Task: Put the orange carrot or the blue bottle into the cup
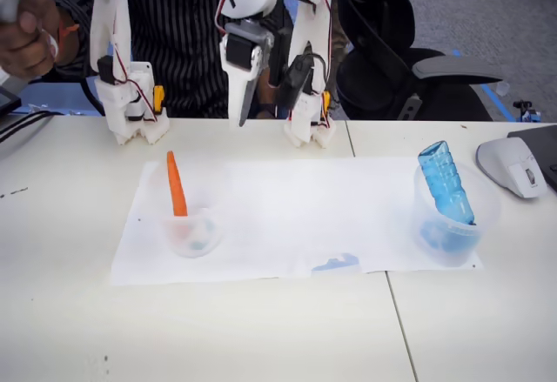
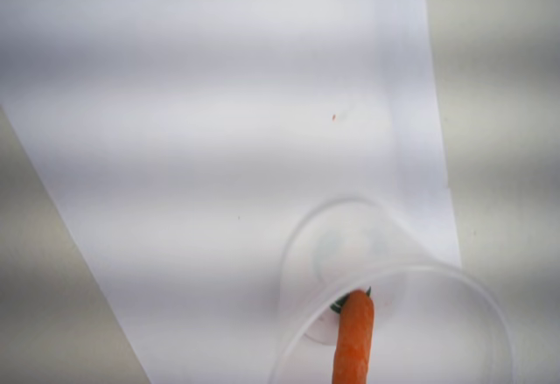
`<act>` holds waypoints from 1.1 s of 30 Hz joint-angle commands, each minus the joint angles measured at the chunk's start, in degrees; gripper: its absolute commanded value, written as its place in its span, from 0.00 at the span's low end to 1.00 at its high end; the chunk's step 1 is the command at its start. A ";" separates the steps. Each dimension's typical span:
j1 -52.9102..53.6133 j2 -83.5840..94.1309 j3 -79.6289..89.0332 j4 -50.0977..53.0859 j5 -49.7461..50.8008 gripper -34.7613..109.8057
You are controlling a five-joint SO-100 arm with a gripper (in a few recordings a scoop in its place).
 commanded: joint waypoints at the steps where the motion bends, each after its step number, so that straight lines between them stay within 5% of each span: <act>1: -5.54 17.67 5.80 -2.99 1.85 0.34; 15: -21.71 53.00 48.78 -24.43 1.23 0.34; 33: -24.08 75.23 88.33 -42.63 -4.04 0.34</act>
